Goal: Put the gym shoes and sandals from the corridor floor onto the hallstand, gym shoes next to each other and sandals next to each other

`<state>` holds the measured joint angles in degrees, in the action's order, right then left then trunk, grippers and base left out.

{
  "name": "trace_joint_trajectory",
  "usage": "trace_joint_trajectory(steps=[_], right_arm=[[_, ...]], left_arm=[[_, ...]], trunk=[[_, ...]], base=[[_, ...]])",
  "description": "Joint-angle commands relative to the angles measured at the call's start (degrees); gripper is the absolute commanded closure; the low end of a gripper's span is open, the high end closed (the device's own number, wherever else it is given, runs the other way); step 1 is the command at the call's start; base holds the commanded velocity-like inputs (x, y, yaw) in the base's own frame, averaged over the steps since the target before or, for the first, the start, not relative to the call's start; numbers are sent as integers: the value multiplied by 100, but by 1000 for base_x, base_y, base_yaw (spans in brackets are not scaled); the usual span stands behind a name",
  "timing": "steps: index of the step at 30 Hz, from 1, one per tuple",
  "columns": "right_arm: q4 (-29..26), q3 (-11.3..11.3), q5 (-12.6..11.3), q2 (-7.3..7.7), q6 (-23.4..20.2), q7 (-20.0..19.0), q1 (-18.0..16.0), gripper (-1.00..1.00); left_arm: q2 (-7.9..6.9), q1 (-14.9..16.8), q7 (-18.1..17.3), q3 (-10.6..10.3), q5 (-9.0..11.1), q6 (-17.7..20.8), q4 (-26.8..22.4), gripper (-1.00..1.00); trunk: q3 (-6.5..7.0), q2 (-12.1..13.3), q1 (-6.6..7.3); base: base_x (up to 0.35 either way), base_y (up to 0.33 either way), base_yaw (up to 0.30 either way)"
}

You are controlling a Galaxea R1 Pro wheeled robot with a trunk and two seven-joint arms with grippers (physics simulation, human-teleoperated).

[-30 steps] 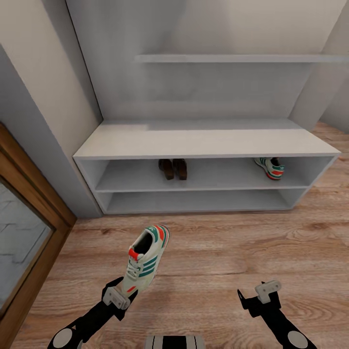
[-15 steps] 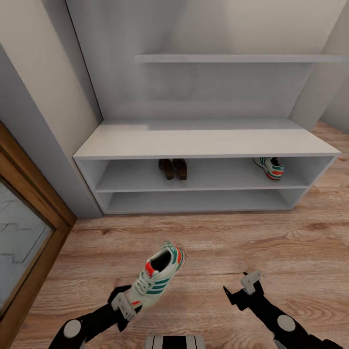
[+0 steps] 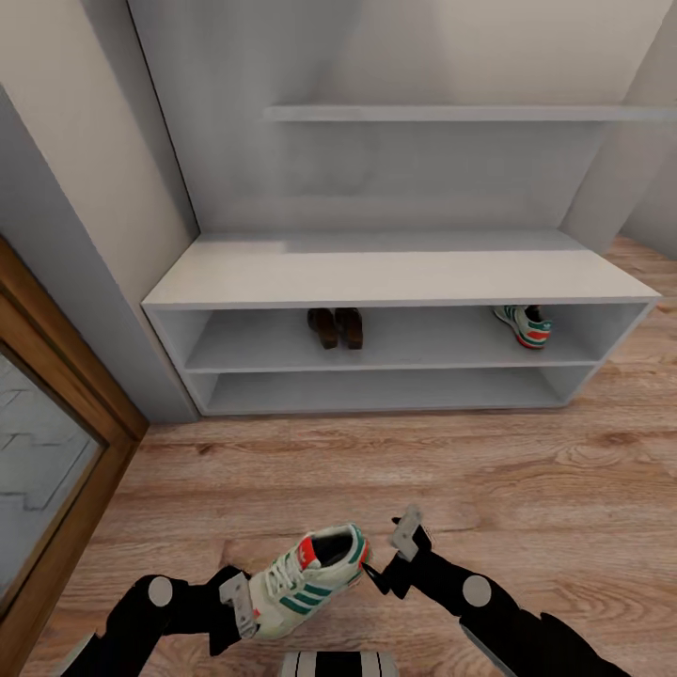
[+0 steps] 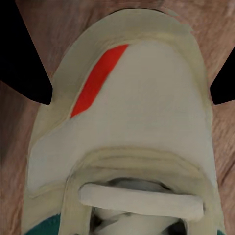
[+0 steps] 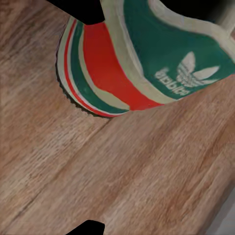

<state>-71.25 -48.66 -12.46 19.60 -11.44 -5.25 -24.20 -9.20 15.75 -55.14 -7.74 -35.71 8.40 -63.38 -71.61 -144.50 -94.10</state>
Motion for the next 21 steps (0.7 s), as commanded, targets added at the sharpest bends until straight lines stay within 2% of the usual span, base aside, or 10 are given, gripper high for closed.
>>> trace_joint_trajectory(steps=[1,3,4,6,8,10,11,15,16,21], right_arm=[[-4,-4,47,-41,-24,-92,-17,-100],[-5,-5,118,-93,-48,-340,-41,-100],[-5,-5,118,-93,-48,-340,-41,-100],[-14,7,163,-106,-62,-654,-58,-100],[-21,35,180,-90,-65,-815,-64,-100],[-30,141,203,-14,-68,-1116,-69,-100],[-30,141,203,-14,-68,-1116,-69,-100],[-9,384,232,181,6,-1619,-73,-100],[-9,384,232,181,6,-1619,-73,-100],[13,531,241,357,87,-1941,-80,-100]], left_arm=[[-1,17,-68,-2,-131,64,-2,100],[-2,42,-166,-9,-325,179,-5,100],[-2,42,-166,-9,-325,179,-5,100],[-12,58,-233,-16,-468,266,-9,100],[-21,64,-259,-18,-525,298,-11,100],[-45,75,-332,-19,-621,344,-13,100],[-45,75,-332,-19,-621,344,-13,100],[-178,93,-589,-15,-730,375,-36,100],[-178,93,-589,-15,-730,375,-36,100],[-363,87,-778,-20,-775,395,-227,100]], trunk=[[0,0,0],[0,0,0],[0,0,0],[0,0,0],[0,0,0],[0,0,0],[0,0,0],[0,0,0],[0,0,0],[0,0,0]], base=[[0,0,0],[0,0,0],[0,0,0],[0,0,0],[0,0,0],[0,0,0],[0,0,0],[0,0,0],[0,0,0],[0,0,0]])
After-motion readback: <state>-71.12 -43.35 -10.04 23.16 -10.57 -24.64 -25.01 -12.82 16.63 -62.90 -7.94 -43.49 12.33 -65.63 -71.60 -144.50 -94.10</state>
